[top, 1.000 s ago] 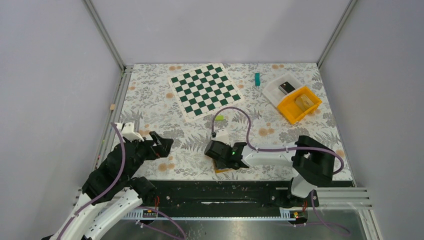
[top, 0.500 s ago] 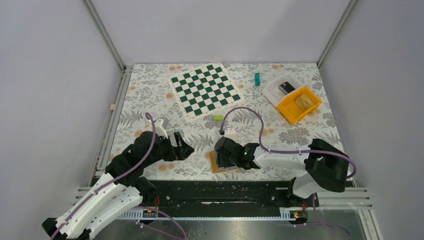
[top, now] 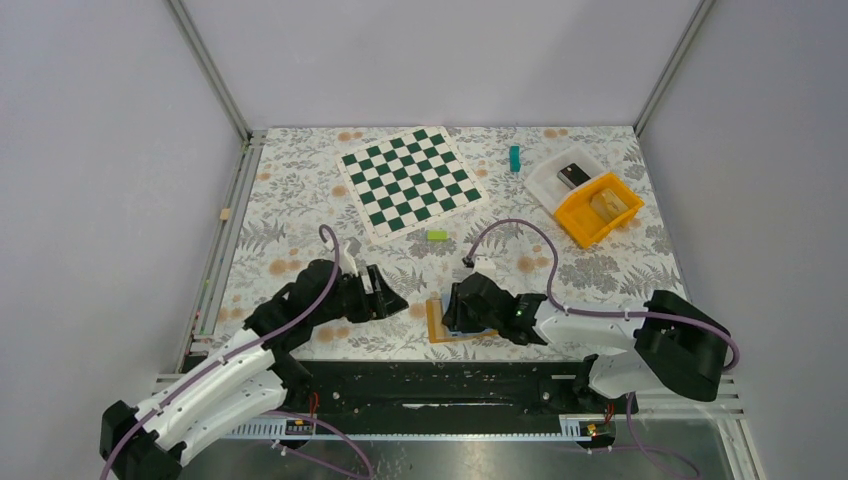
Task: Take the credit cards out of the card holder
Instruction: Remove the credit card from the card holder.
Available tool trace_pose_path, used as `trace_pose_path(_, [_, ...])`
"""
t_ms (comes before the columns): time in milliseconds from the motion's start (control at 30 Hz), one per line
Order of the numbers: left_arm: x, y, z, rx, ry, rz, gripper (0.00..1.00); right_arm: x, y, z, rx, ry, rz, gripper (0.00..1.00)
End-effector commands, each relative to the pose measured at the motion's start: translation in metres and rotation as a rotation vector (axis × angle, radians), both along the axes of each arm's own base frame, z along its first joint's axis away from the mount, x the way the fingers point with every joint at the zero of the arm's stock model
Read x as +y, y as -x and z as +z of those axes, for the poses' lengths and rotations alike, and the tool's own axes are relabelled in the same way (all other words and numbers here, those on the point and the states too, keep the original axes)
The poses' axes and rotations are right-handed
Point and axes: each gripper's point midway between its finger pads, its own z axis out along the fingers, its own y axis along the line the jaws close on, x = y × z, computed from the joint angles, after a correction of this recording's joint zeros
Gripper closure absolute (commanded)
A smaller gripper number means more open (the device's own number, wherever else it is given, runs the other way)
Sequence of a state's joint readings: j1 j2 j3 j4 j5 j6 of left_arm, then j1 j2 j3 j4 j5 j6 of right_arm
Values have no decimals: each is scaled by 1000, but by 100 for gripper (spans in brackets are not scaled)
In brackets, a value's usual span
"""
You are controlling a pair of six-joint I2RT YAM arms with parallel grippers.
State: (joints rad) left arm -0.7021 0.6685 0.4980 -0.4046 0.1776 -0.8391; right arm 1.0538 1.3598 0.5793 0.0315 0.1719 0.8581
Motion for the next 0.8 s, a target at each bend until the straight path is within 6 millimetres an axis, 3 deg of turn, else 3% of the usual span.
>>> trace_pose_path(0, [-23,-5,6,6,106,-29,31,12,-7,19,-31,-158,-10,61])
trace_pose_path(500, [-70,-28,-29,95,49,-95,64,1,-6,24,-38,-314,-2,66])
trace_pose_path(767, [-110,-28,-37,106,54,-197,75,-2,-1,25,-31,-331,11,65])
